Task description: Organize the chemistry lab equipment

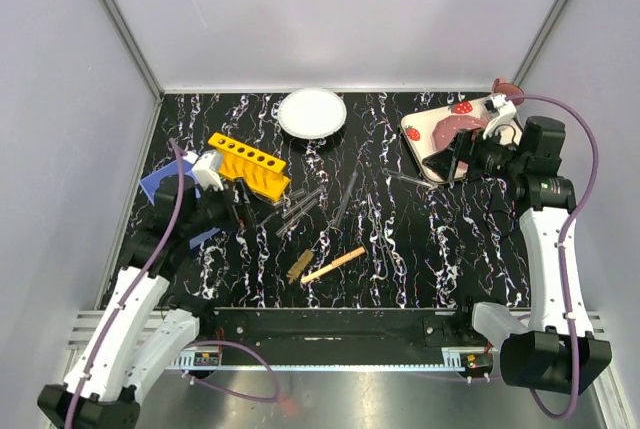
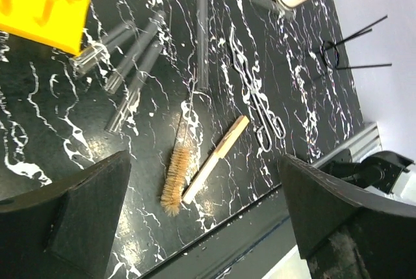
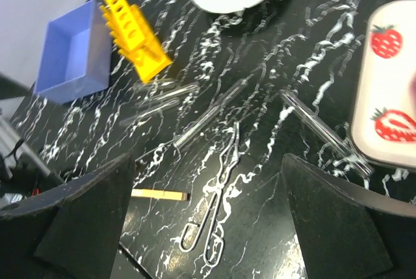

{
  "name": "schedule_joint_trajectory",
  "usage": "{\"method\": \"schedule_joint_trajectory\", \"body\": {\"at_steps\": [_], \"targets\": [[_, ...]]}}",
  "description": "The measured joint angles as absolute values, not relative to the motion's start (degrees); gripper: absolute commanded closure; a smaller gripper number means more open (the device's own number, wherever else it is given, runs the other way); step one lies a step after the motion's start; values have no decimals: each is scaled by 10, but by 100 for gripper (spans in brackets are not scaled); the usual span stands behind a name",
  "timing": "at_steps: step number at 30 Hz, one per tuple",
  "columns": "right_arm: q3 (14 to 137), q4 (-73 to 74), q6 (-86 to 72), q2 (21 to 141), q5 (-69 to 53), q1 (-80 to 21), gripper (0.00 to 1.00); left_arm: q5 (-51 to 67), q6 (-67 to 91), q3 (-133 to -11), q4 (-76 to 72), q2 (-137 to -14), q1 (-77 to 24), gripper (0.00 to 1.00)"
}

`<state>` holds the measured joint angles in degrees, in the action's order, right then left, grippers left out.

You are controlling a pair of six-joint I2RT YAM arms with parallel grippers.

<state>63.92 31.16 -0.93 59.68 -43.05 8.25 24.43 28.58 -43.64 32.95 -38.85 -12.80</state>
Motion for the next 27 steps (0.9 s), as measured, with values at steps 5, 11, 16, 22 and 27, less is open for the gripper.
{"method": "schedule_joint_trajectory", "body": {"at_steps": [5, 11, 16, 22, 27], "targets": [[630, 330, 57, 606, -510, 83, 0, 187, 302, -453, 328, -437, -230, 1], [603, 346, 104, 635, -522, 83, 0, 112, 321, -469, 328, -529, -341, 1], [576, 352, 125, 635, -522, 83, 0, 62, 331, -508, 327, -632, -400, 1], [549, 347, 132, 634, -520, 83, 0, 33, 328, -592, 322, -779, -443, 1], [528, 337, 132, 624, -520, 83, 0, 25, 310, -700, 319, -912, -462, 1]]}}
